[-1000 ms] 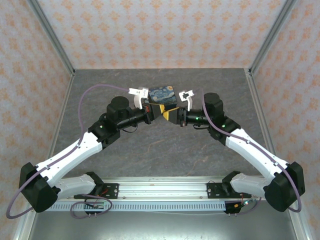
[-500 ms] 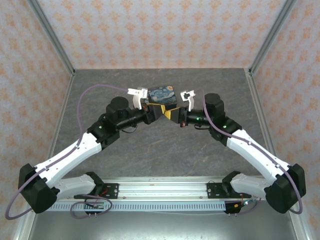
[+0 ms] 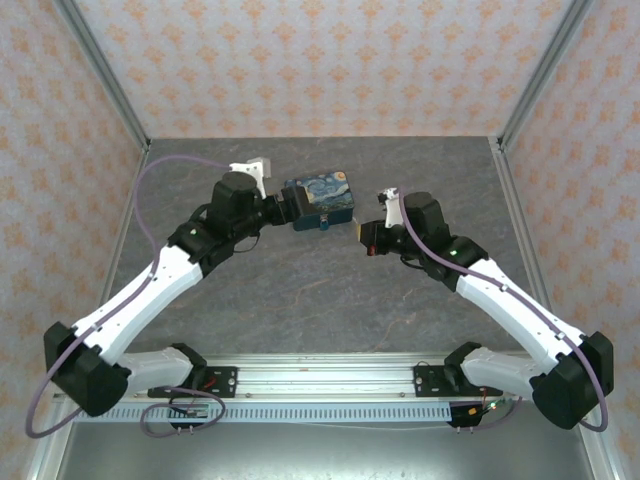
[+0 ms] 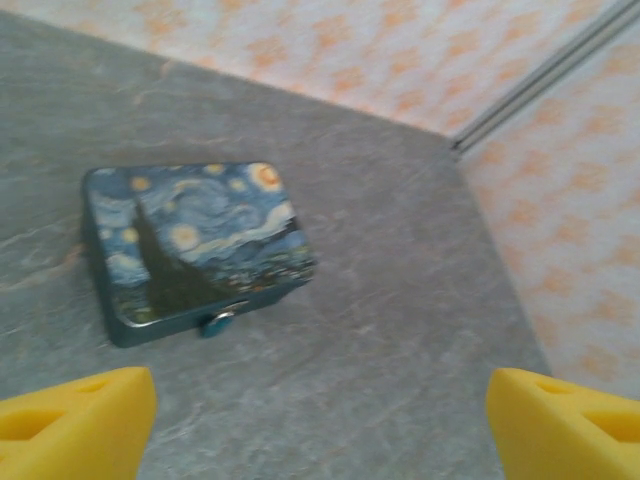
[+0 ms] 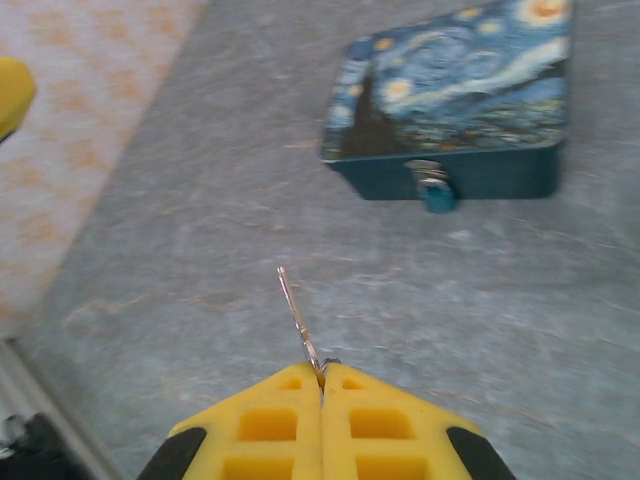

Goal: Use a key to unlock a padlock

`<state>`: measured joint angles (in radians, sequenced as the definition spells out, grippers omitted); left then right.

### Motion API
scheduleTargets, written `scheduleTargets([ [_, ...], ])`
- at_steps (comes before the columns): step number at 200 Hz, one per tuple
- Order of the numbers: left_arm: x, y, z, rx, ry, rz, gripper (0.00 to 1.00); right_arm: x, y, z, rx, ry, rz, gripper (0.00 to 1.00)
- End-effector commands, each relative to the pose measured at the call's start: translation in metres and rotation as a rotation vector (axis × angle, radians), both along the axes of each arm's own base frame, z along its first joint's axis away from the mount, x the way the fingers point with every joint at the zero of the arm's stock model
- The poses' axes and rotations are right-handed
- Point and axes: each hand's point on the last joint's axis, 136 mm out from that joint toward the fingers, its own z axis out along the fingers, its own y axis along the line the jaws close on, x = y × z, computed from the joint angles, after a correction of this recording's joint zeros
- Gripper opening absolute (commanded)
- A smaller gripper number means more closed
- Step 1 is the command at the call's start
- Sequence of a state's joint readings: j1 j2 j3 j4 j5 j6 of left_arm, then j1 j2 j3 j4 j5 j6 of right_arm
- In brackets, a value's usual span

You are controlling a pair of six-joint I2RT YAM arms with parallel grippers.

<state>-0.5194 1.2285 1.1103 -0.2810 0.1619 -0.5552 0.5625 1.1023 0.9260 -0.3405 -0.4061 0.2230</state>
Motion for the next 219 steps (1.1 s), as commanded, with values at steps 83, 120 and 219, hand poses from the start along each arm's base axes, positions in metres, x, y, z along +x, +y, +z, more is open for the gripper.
scheduleTargets([
  [83, 0.115, -0.114, -0.071, 0.174, 0.162, -0.333, 0.8, -0.006, -0.072, -0.012, -0.195, -0.018, -0.294, 0.0],
  [120, 0.142, -0.146, -0.102, 0.16, 0.221, -0.395, 0.76, -0.01, -0.079, -0.011, -0.206, -0.015, -0.312, 0.0],
  [219, 0.144, -0.163, -0.16, 0.183, 0.335, -0.419, 0.73, -0.012, -0.087, -0.01, -0.223, -0.024, -0.341, 0.0],
])
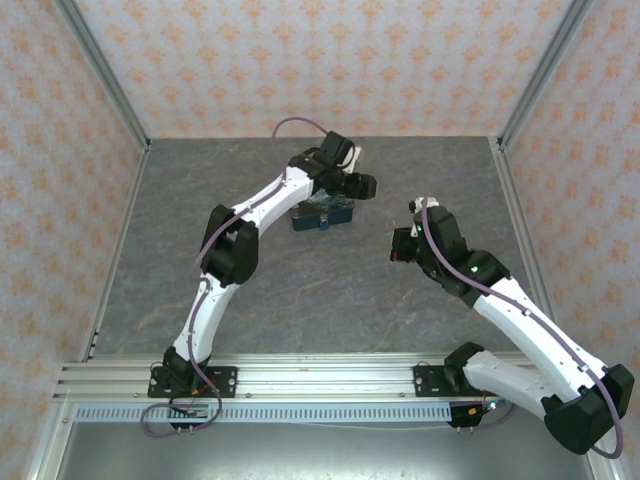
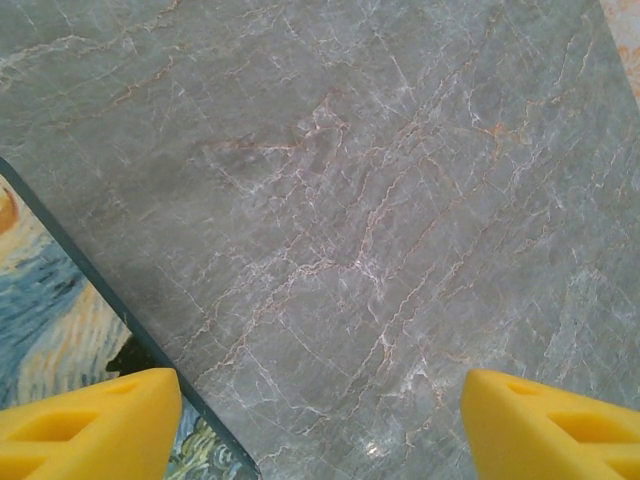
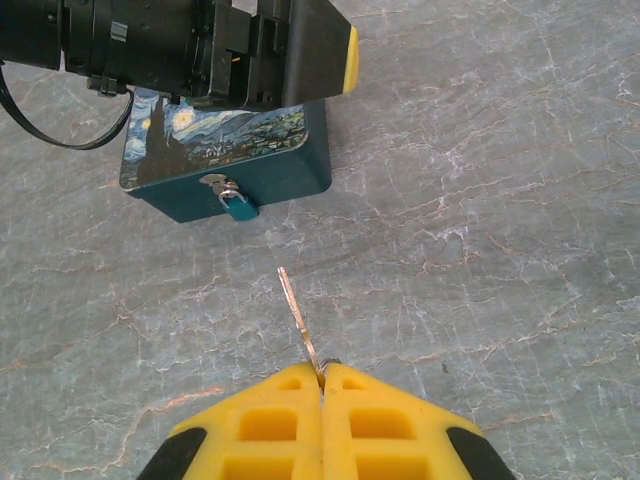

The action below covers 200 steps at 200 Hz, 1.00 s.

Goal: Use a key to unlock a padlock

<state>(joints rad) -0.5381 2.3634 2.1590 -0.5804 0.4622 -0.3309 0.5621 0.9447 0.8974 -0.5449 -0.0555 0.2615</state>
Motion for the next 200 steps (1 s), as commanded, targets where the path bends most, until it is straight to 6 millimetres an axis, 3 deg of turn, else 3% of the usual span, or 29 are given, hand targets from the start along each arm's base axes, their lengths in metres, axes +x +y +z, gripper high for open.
scheduleTargets([
  [1, -0.01, -0.002, -0.007, 0.02, 0.025, -0.027, 0.73, -0.003, -0.01, -0.004, -0.029, 0.008, -0.039, 0.0],
  [69, -0.04, 0.005, -0.022, 0.014, 0.042, -0.017, 0.71, -0.002, -0.02, -0.002, -0.054, 0.006, -0.076, 0.0],
  [144, -0.104, -0.002, -0.022, -0.015, 0.028, -0.022, 0.71, 0.002, -0.03, -0.017, 0.033, 0.086, -0.086, 0.0],
  [200, -0.136, -0.012, -0.025, -0.038, 0.033, -0.032, 0.71, 0.005, -0.033, -0.027, 0.028, 0.12, -0.097, 0.0],
])
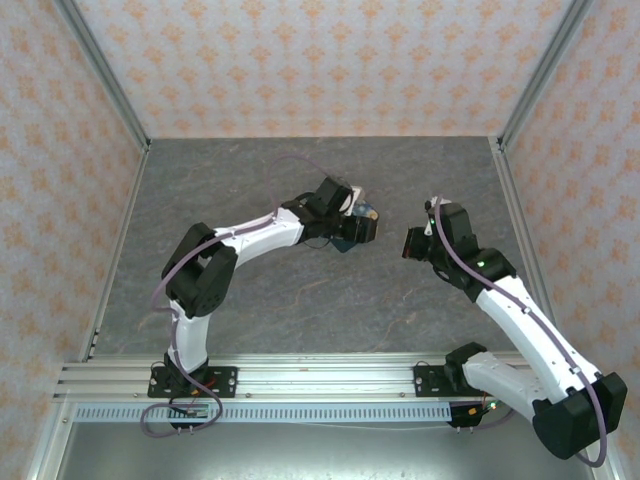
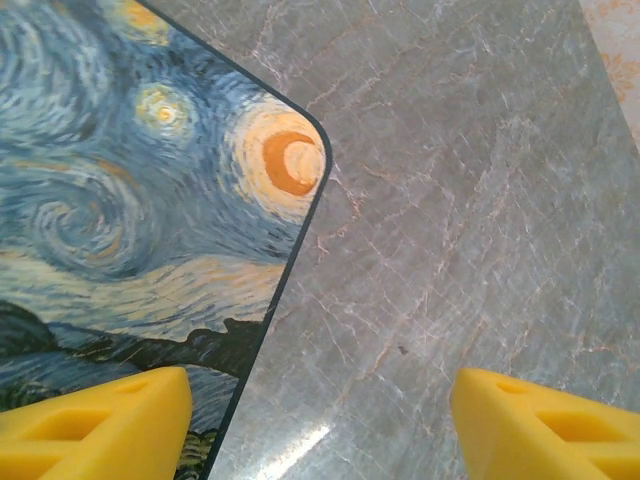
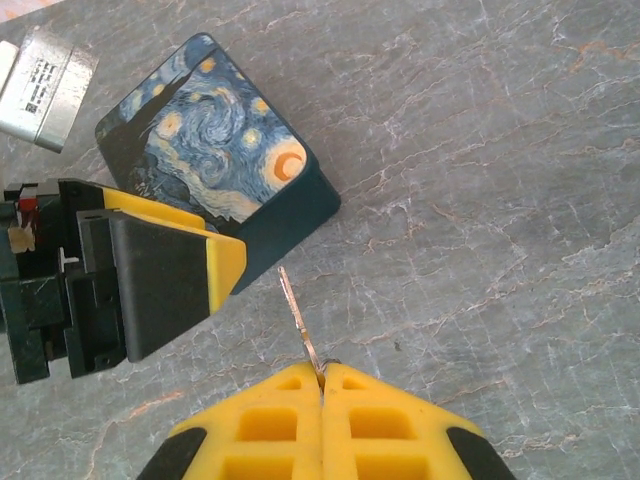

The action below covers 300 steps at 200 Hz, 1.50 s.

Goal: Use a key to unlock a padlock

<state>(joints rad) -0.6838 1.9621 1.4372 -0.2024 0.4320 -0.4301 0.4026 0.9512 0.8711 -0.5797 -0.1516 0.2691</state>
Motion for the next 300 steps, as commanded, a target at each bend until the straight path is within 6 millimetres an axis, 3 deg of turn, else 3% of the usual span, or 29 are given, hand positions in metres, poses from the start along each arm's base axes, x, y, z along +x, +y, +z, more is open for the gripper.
scheduleTargets([
  [1, -0.016, -0.001, -0.012, 0.013, 0.035, 0.022, 0.71, -0.002, -0.001, -0.007, -0.001, 0.029, -0.006, 0.0],
  [66, -0.048, -0.031, -0.009, -0.041, 0.034, -0.03, 0.71, 0.003, -0.018, -0.012, 0.041, 0.068, -0.058, 0.0],
  [100, -0.048, -0.052, -0.003, -0.099, 0.054, -0.05, 0.71, 0.006, -0.037, -0.02, 0.037, 0.087, -0.103, 0.0],
  [121, -0.043, -0.061, 0.013, -0.133, 0.027, -0.068, 0.72, 0.011, -0.044, -0.024, 0.051, 0.087, -0.1, 0.0],
  [141, -0.036, -0.059, 0.04, -0.158, -0.02, -0.071, 0.74, 0.016, -0.036, -0.025, 0.081, 0.083, -0.053, 0.0],
  [153, -0.03, -0.054, 0.05, -0.173, -0.036, -0.058, 0.76, 0.019, -0.027, -0.026, 0.114, 0.083, -0.018, 0.0],
  [156, -0.03, -0.051, 0.066, -0.196, -0.06, -0.056, 0.76, 0.02, -0.025, -0.026, 0.126, 0.083, -0.008, 0.0],
  [167, -0.025, -0.039, 0.081, -0.213, -0.089, -0.032, 0.77, 0.025, -0.015, -0.026, 0.172, 0.086, 0.027, 0.0],
  [196, -0.021, 0.006, 0.091, -0.18, -0.151, 0.031, 0.77, 0.043, 0.011, -0.029, 0.29, 0.097, 0.093, 0.0],
  [225, -0.025, 0.055, 0.068, -0.159, -0.133, 0.097, 0.78, 0.061, 0.038, -0.04, 0.299, 0.132, 0.158, 0.0],
  [248, -0.029, 0.08, 0.05, -0.18, -0.118, 0.131, 0.79, 0.075, 0.063, -0.048, 0.313, 0.159, 0.215, 0.0],
  [300, -0.031, 0.081, 0.019, -0.279, -0.129, 0.084, 0.8, 0.105, 0.097, -0.062, 0.391, 0.164, 0.273, 0.0],
])
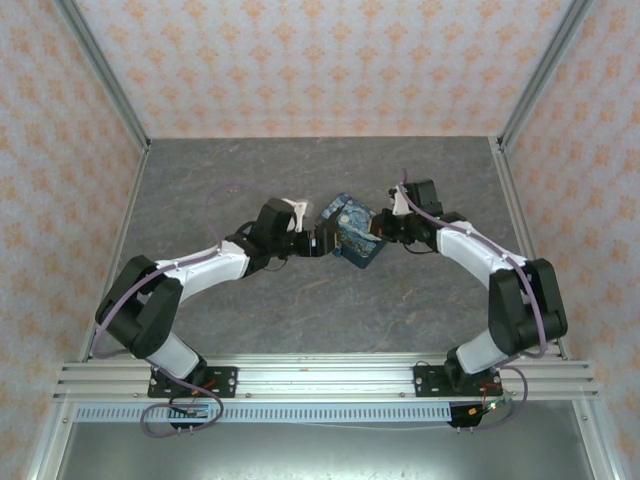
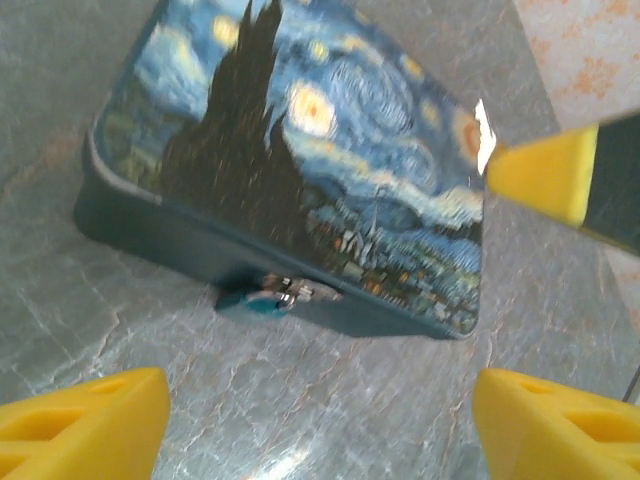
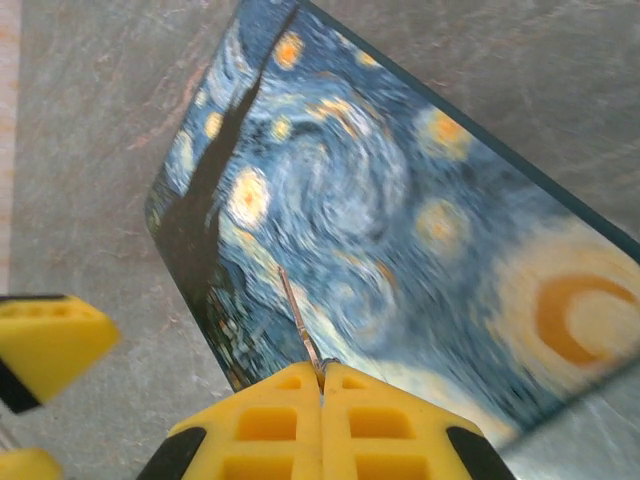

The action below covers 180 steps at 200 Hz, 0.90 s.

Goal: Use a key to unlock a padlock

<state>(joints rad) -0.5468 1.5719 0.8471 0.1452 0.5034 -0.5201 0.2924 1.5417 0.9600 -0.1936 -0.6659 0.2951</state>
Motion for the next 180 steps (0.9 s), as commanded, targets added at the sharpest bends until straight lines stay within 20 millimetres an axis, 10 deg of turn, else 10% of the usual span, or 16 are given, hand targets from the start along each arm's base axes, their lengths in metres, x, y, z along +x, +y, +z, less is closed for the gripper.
scheduleTargets([
  [1, 0.012, -0.017, 0.018, -0.112, -0.108, -0.053, 0.8, 0.023, 0.017, 0.019, 0.081, -0.076, 0.022, 0.0],
  [180, 0.036, -0.03, -0.075, -0.09, -0.041, -0.037, 0.69, 0.027, 0.011, -0.033, -0.035, 0.016, 0.042, 0.0],
])
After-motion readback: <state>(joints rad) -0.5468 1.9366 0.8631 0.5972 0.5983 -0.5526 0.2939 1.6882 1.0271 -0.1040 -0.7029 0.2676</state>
